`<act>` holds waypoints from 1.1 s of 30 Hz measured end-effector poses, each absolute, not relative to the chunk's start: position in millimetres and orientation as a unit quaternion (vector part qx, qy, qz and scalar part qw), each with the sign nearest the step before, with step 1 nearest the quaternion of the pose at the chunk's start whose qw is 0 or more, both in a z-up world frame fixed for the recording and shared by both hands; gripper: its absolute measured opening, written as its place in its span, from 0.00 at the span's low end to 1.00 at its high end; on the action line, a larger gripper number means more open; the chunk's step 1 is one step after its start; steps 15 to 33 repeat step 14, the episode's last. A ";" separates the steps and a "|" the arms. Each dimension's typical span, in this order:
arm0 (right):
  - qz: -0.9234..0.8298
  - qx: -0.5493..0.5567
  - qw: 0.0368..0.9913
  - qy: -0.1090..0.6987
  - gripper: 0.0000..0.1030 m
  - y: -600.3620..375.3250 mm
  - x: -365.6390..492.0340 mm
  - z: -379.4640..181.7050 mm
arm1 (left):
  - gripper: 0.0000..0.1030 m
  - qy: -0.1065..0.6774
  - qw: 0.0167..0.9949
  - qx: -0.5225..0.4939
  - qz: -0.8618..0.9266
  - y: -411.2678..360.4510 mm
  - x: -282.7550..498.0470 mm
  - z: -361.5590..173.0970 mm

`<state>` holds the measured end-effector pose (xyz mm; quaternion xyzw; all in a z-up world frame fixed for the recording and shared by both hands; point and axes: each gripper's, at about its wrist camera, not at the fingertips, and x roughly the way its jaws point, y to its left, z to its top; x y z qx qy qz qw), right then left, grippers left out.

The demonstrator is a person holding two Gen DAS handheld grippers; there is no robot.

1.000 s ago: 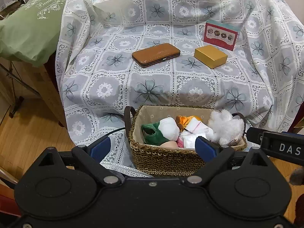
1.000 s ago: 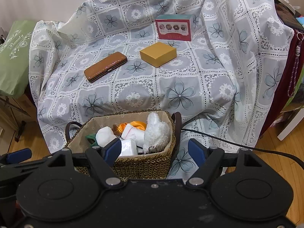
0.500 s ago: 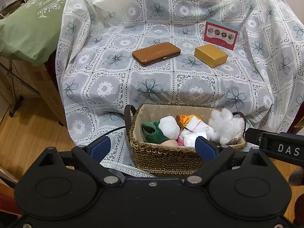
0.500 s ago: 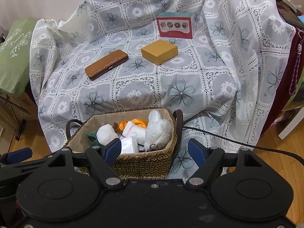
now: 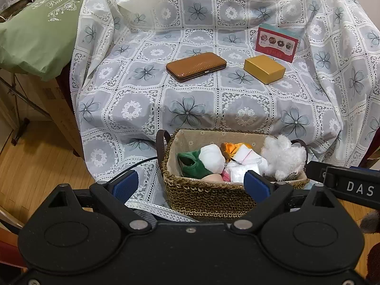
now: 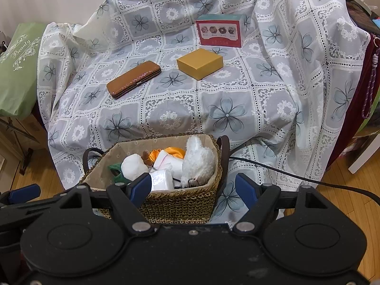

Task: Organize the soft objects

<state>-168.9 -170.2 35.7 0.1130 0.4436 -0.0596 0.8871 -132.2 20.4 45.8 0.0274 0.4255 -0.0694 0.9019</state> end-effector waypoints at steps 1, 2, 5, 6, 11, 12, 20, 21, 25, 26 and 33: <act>-0.060 0.113 0.887 0.444 0.75 -170.2 -168.9 35.7 | 0.90 0.425 0.902 0.027 -0.069 20.4 -132.1 45.9; -0.060 0.113 0.887 0.444 0.75 -170.1 -168.9 35.7 | 0.90 0.425 0.902 0.027 -0.069 20.4 -132.2 45.9; -0.060 0.113 0.887 0.444 0.75 -169.9 -169.0 35.7 | 0.90 0.425 0.902 0.027 -0.069 20.6 -132.1 45.7; -0.060 0.113 0.887 0.444 0.75 -169.8 -168.9 35.8 | 0.90 0.425 0.902 0.027 -0.069 20.8 -132.1 45.7; -0.060 0.113 0.887 0.444 0.75 -169.6 -168.9 35.8 | 0.90 0.424 0.903 0.028 -0.066 21.3 -132.1 45.6; -0.060 0.113 0.887 0.444 0.75 -169.5 -168.9 35.8 | 0.90 0.424 0.903 0.028 -0.066 21.0 -132.1 46.0; -0.060 0.113 0.887 0.444 0.75 -169.3 -169.0 35.8 | 0.90 0.423 0.903 0.029 -0.066 20.4 -132.2 46.3; -0.060 0.113 0.887 0.444 0.75 -169.3 -169.0 35.8 | 0.90 0.423 0.903 0.029 -0.066 20.4 -132.2 46.3; -0.060 0.113 0.887 0.444 0.75 -169.3 -169.0 35.8 | 0.90 0.423 0.903 0.029 -0.066 20.4 -132.2 46.3; -0.060 0.113 0.887 0.444 0.75 -169.3 -169.0 35.8 | 0.90 0.423 0.903 0.029 -0.066 20.4 -132.2 46.3; -0.060 0.113 0.887 0.444 0.75 -169.3 -169.0 35.8 | 0.90 0.423 0.903 0.029 -0.066 20.4 -132.2 46.3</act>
